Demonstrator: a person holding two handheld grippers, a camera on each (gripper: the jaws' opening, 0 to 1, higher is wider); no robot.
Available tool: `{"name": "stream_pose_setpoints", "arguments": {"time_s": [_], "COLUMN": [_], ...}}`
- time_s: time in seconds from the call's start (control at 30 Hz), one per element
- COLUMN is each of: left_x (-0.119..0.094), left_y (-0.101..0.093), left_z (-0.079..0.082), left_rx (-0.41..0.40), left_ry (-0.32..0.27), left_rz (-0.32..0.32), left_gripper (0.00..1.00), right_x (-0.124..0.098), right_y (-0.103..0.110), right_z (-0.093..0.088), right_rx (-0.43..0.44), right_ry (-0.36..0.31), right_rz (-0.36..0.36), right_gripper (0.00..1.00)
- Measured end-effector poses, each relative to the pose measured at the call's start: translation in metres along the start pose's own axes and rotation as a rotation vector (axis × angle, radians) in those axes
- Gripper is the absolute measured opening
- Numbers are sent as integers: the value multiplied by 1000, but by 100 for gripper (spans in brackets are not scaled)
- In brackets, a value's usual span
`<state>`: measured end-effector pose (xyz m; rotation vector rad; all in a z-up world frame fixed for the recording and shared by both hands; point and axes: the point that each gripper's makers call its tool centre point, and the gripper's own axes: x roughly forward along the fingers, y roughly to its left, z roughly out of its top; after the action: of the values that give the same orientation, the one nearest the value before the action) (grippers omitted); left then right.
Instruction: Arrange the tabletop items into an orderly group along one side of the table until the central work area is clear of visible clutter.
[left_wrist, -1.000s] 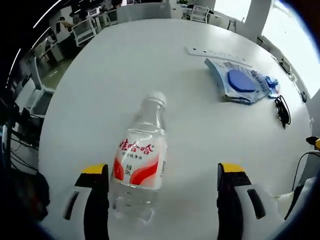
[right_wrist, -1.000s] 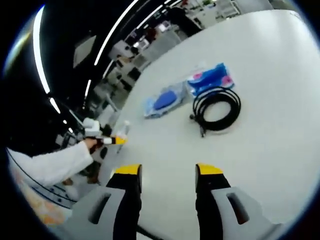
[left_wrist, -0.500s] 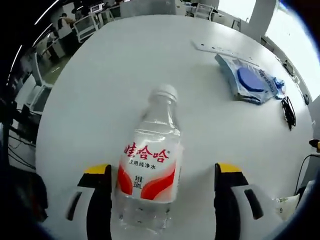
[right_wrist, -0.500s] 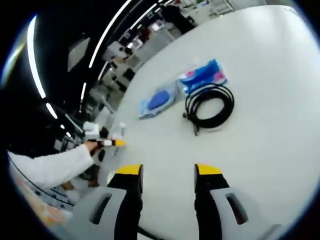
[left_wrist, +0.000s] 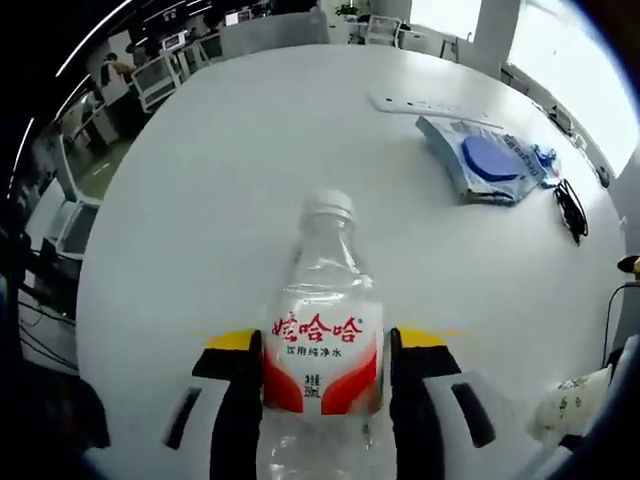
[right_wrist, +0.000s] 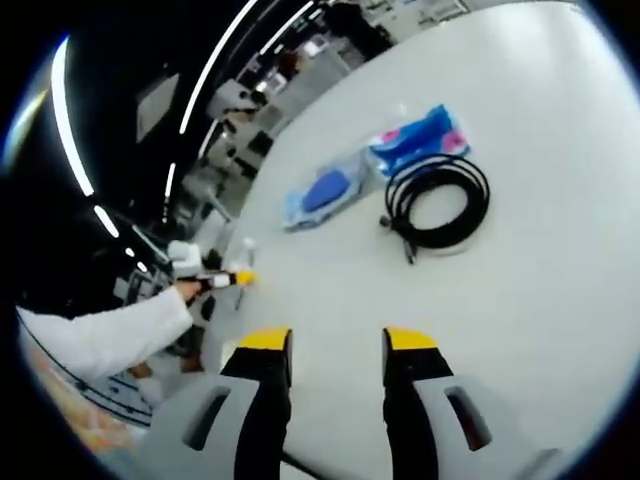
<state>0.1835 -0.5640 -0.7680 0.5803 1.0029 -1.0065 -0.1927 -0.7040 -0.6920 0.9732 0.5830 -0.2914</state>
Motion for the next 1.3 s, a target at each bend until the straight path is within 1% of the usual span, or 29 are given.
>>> {"name": "stream_pose_setpoints", "arguments": {"time_s": [0.03, 0.13, 0.23, 0.3, 0.4, 0.47, 0.57, 0.67, 0.7, 0.8, 0.9, 0.97, 1.03, 1.1, 1.17, 1.23, 1.3], "left_x": [1, 2, 2, 3, 3, 2, 0, -2, -3, -12, -19, -24, -32, -41, -50, -58, -68], "left_y": [2, 1, 0, 1, 1, 0, 0, -3, -4, -7, -5, -6, -6, -8, -7, -3, -3], "left_z": [4, 4, 4, 4, 5, 5, 7, 8, 9, 21, 27, 32, 37, 46, 55, 60, 68], "left_rx": [42, 34, 37, 24, 37, 38, 9, 1, 2, -21, -41, -57, -56, -70, -115, -140, -128], "left_ry": [-18, -23, -21, -13, 24, 21, 11, -1, -12, -72, -95, -125, -154, -208, -266, -292, -325], "left_rz": [13, 17, 19, 21, 14, 11, 9, -4, -3, -1, 1, -2, -1, -8, -17, -11, 0], "left_gripper": [45, 44, 43, 42, 40, 39, 38, 37, 37, 37, 37, 36, 36, 36, 37, 37, 37], "right_x": [1, 1, 0, -1, -3, -5, -8, -8, -8, -7, -3, -1, 0, 1, 1, 0, -2], "right_y": [0, 1, -1, -3, -6, -9, -13, -16, -16, -15, -11, -8, -4, -1, -1, -1, -1], "right_z": [-2, -7, -7, -6, -5, -5, -6, -9, -9, -8, -10, -13, -17, -20, -22, -23, -23], "right_rx": [-2, -2, 0, 2, 12, 9, 22, 30, 32, 40, 35, 28, 22, 15, 13, 18, 19], "right_ry": [5, 18, 20, 17, 10, 8, 5, 10, 10, 8, 16, 25, 35, 42, 45, 43, 37], "right_rz": [1, 4, 4, 1, -7, -10, -21, -29, -31, -30, -19, -14, -6, 2, 7, 8, 10], "right_gripper": [33, 32, 32, 32, 30, 30, 30, 29, 29, 28, 27, 27, 27, 27, 26, 26, 26]}}
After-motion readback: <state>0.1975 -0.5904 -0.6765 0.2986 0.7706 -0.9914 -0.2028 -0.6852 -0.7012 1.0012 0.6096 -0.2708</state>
